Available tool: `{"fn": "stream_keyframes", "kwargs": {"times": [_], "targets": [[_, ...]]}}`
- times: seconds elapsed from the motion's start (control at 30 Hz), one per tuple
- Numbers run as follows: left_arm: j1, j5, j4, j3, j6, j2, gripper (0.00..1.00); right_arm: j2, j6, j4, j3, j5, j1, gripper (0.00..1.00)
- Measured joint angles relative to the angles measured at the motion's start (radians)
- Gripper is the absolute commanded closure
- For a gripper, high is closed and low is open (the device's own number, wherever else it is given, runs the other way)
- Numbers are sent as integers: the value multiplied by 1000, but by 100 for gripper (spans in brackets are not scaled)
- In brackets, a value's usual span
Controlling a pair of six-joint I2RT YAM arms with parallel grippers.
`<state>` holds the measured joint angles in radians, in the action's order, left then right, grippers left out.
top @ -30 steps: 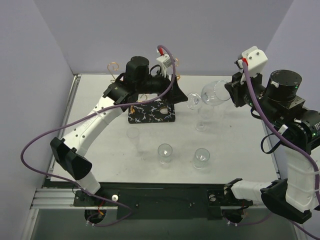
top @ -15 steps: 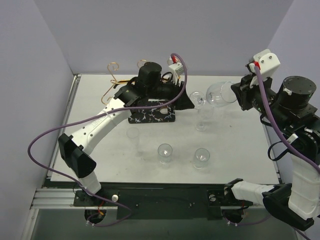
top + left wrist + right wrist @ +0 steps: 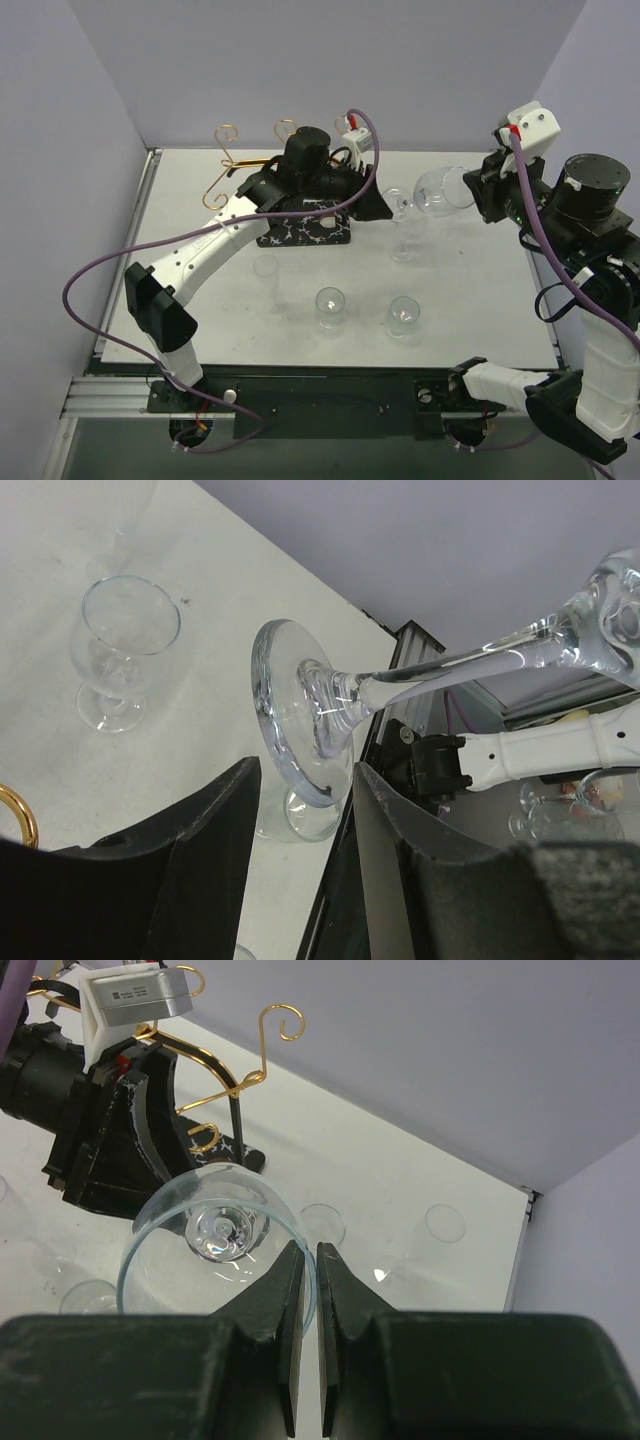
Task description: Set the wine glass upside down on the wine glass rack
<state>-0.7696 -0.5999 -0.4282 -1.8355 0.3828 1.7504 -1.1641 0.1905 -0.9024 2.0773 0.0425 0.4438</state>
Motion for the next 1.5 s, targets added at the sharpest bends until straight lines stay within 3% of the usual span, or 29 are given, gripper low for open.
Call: {"fn": "stream_keyframes", "kwargs": {"times": [0.63, 0.77, 0.9, 1.23, 1.5], "targets": [[-16, -4, 30, 0, 28, 12, 66, 22, -13, 0, -32, 26, -31, 100], [-16, -1, 29, 0, 51, 17, 78, 27, -13, -4, -42, 26, -31, 100], [-17, 0, 30, 0, 58, 18, 100, 32, -14, -5, -46, 34, -35, 100], [-12, 8, -5, -19, 59, 35, 100, 89, -13, 31, -156, 82, -53, 95], [28, 24, -17, -37, 58, 35, 100, 143, -33, 69, -255, 198, -72, 77]]}}
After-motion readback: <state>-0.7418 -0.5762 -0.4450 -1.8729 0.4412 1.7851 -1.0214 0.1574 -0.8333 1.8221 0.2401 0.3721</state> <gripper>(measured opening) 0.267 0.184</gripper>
